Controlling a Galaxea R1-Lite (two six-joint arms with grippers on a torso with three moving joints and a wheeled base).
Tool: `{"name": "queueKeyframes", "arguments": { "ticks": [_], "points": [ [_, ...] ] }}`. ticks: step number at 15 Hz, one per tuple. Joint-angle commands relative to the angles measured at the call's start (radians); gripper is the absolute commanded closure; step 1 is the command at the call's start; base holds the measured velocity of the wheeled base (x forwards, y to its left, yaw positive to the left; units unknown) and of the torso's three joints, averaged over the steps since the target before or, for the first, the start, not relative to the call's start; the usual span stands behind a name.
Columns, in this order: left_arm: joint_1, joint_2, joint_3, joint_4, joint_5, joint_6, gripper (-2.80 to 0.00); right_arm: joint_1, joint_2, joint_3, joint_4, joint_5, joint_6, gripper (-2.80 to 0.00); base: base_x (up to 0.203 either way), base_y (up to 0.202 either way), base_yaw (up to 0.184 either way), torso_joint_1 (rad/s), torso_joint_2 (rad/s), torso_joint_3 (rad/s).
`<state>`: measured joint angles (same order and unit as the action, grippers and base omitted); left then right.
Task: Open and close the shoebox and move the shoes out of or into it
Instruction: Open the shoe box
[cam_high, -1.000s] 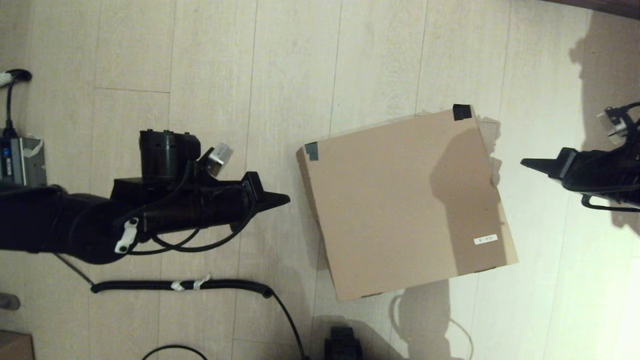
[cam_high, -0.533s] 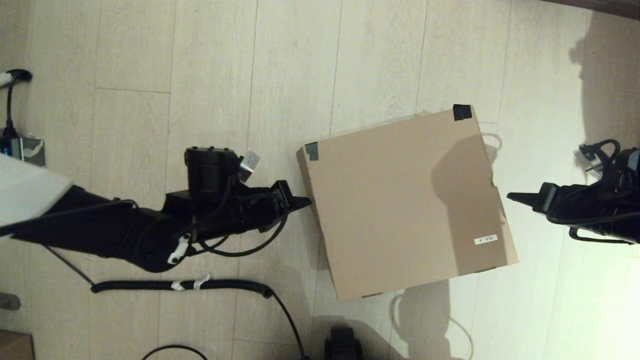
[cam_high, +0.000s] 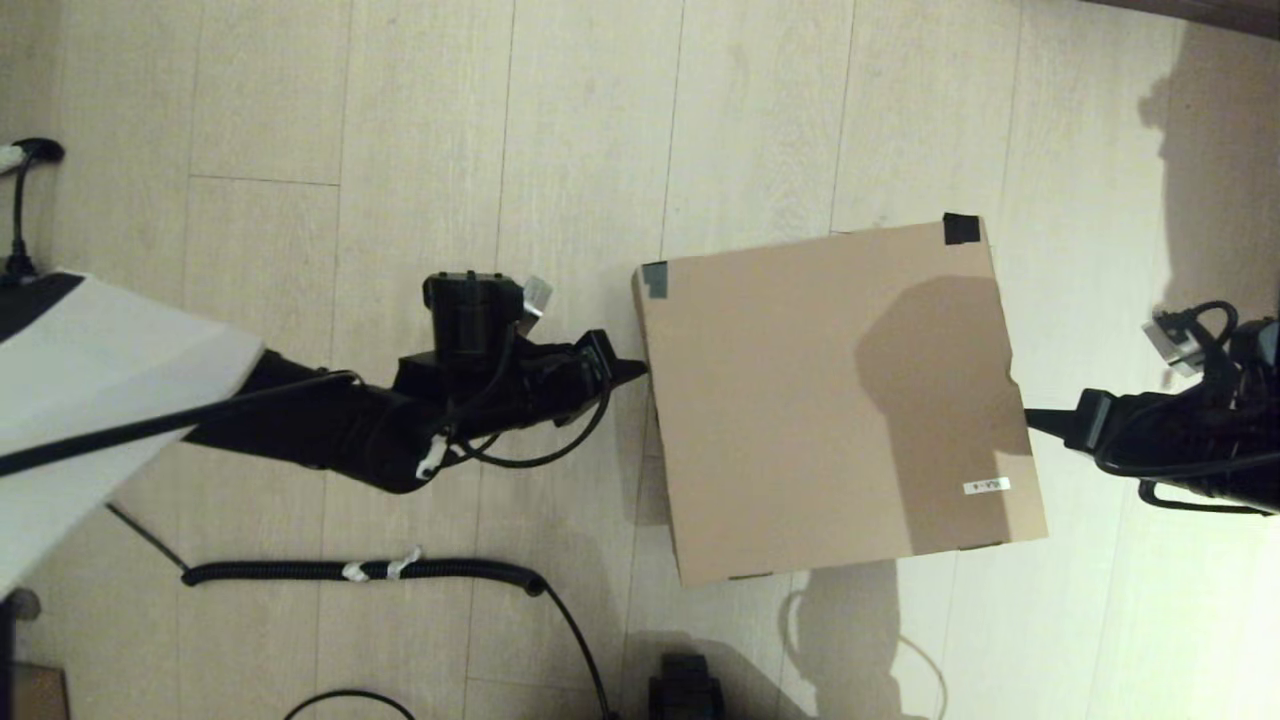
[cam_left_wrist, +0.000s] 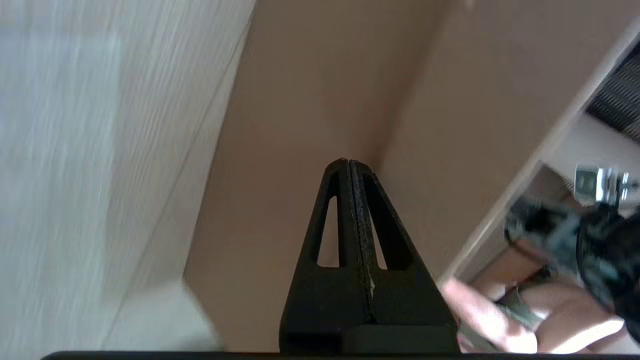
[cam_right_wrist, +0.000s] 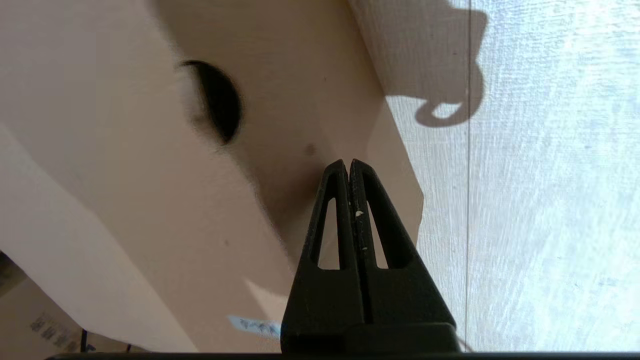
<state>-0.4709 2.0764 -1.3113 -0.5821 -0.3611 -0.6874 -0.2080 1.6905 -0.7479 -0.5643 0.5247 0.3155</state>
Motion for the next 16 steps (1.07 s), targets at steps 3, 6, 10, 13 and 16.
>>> {"name": "queueKeyframes", "arguments": {
  "ticks": [3,6,10,13,16],
  "points": [
    [0.004,0.096,-0.157,0.024,-0.002,-0.006,0.00,-0.021,-0.054,0.037,-0.002,-0.009,-0.005,0.00,0.000,0.000,0.000,0.000,0.00,0.000],
    [0.009,0.125,-0.245,0.059,-0.002,-0.006,0.00,-0.064,-0.110,0.068,0.026,-0.093,-0.034,0.00,0.000,0.000,0.000,0.000,0.00,0.000],
    [0.013,0.148,-0.335,0.077,0.000,-0.008,0.00,-0.080,-0.109,0.117,0.037,-0.137,-0.046,0.00,0.000,0.000,0.000,0.000,0.00,0.000],
    [0.043,0.138,-0.356,0.030,0.030,-0.014,0.00,-0.078,-0.040,0.116,0.034,-0.063,-0.028,0.00,0.000,0.000,0.000,0.000,0.00,0.000],
    [0.098,0.095,-0.346,0.006,0.048,-0.022,0.00,-0.025,-0.020,0.118,0.036,-0.053,-0.019,0.00,0.000,0.000,0.000,0.000,0.00,0.000]
  ]
}}
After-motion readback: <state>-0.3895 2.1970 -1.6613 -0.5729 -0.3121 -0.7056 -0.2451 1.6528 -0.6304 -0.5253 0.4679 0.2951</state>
